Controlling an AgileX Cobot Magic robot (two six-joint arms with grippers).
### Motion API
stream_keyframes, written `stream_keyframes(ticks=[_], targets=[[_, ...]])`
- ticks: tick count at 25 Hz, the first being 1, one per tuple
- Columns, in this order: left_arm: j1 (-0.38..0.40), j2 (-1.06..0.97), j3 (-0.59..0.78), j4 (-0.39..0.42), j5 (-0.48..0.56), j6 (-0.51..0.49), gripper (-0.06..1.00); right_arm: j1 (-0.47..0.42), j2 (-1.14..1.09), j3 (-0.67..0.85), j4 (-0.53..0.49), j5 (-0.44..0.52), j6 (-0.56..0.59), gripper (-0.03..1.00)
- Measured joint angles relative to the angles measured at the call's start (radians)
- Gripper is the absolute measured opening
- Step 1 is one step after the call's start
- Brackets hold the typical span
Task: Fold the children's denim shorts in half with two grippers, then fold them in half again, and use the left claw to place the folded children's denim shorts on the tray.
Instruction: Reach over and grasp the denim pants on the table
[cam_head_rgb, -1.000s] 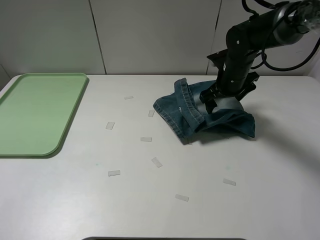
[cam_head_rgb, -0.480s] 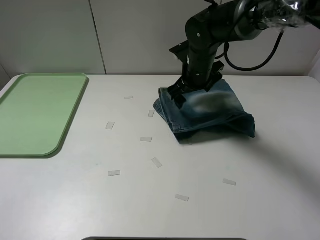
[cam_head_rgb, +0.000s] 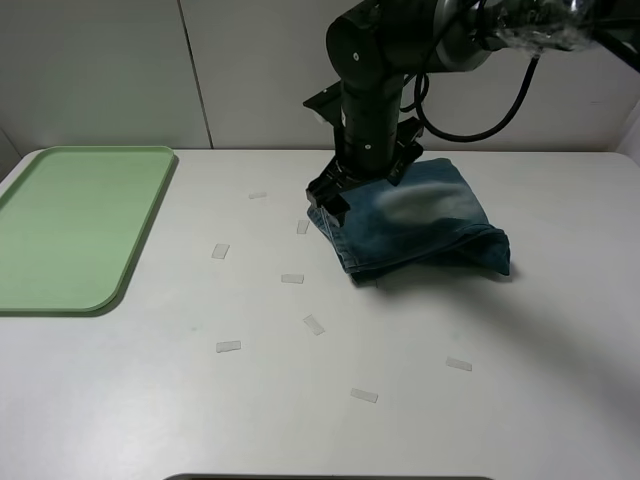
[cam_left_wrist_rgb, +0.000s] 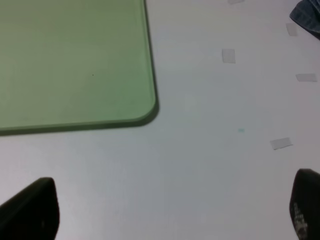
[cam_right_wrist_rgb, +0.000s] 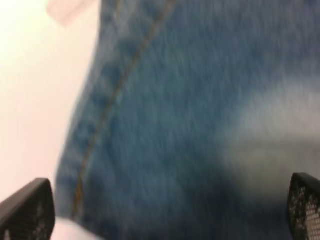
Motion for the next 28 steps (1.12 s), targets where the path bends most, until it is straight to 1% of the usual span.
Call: stream_keyframes(ticks=[5, 10, 16, 22, 28], targets=[[0.0, 0.0, 0.0, 0.0, 0.0, 0.0, 0.91, 0.0, -0.084, -0.001, 0.002, 0.118, -0.021, 0.7], [0.0, 0.0, 0.0, 0.0, 0.0, 0.0, 0.91, 0.0, -0.197, 0.026, 0.02, 0.129, -0.028, 0.7], [0.0, 0.0, 0.0, 0.0, 0.0, 0.0, 0.91, 0.0, -0.398, 0.209, 0.054, 0.133, -0.028, 0.7], [0.0, 0.0, 0.0, 0.0, 0.0, 0.0, 0.91, 0.0, -0.626, 0.402, 0.058, 0.14, -0.028, 0.7], [0.0, 0.0, 0.0, 0.0, 0.0, 0.0, 0.91, 0.0, -0.864, 0.552, 0.062, 0.142, -0.028, 0.7]])
